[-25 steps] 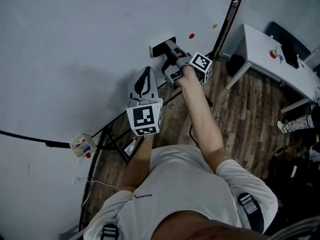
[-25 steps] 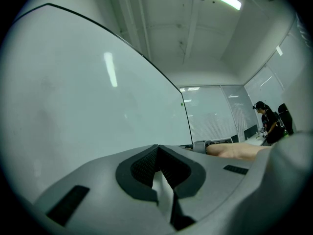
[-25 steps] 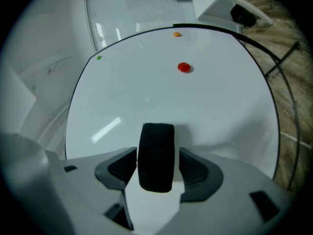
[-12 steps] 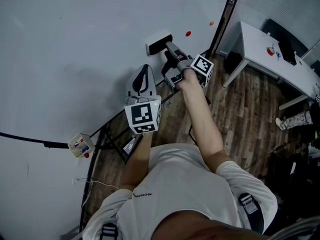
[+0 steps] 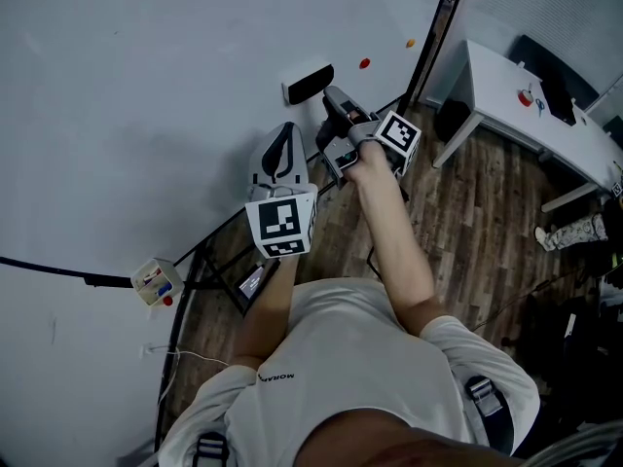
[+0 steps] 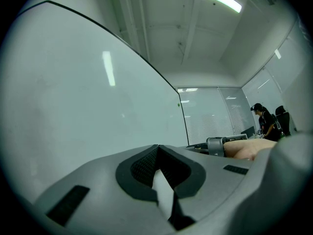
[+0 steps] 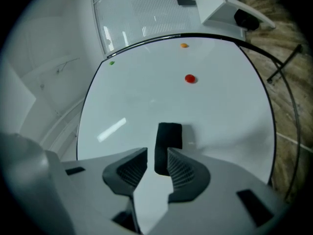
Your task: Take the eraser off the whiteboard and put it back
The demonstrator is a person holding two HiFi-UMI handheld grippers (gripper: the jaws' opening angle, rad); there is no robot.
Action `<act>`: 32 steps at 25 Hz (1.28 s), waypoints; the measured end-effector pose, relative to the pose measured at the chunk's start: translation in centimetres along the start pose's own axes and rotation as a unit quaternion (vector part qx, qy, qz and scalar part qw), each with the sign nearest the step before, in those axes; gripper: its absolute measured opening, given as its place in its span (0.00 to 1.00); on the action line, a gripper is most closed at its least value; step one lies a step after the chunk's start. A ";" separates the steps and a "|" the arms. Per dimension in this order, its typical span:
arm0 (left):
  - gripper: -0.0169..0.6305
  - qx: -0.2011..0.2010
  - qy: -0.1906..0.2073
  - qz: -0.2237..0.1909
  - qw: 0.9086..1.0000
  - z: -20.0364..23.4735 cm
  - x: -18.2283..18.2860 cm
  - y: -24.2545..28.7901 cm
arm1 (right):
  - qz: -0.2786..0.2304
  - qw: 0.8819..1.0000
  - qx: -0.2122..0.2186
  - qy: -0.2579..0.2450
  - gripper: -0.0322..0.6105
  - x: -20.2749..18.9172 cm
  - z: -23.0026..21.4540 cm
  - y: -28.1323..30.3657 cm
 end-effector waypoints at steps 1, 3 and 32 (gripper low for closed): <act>0.03 -0.001 0.000 0.000 1.000 -0.1 0.0 0.0 | 0.000 1.000 0.000 -0.001 0.24 0.0 0.0 -0.2; 0.03 -0.002 0.000 0.000 1.000 -0.1 0.0 0.0 | 0.001 1.000 0.001 -0.003 0.22 -0.2 0.1 -0.5; 0.03 -0.005 -0.007 -0.005 1.000 -0.4 0.3 -0.1 | 0.003 0.931 -0.006 -0.364 0.07 -2.5 6.2 -4.0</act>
Point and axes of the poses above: the fingertips, and each gripper's own axes: y forward along the fingers, z to its left, x out of its top, the point moved 5 cm from there along -y, backward along the fingers, and after that the axes turned 2 degrees about y, right-handed, at the moved point
